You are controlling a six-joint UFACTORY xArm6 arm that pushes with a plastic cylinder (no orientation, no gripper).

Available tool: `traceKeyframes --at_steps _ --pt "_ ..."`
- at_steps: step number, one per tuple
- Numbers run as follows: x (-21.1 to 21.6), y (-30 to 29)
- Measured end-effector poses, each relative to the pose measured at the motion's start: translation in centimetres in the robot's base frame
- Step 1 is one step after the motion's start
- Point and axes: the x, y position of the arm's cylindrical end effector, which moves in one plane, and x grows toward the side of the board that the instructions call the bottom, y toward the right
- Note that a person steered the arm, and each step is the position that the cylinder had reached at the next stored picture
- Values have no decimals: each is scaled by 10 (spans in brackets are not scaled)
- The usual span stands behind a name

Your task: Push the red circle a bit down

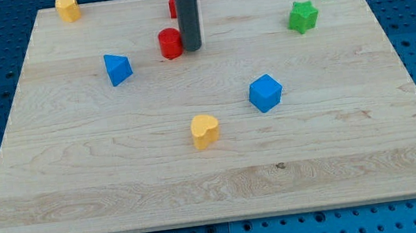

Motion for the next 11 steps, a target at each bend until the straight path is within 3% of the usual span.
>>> traceKeyframes --at_steps 3,4,5,6,8,11 --pt "-1 -91" --pt "-3 -69" --pt "-41 -52" --pt "-60 -76" --pt "-48 -127" --pt "-46 -132"
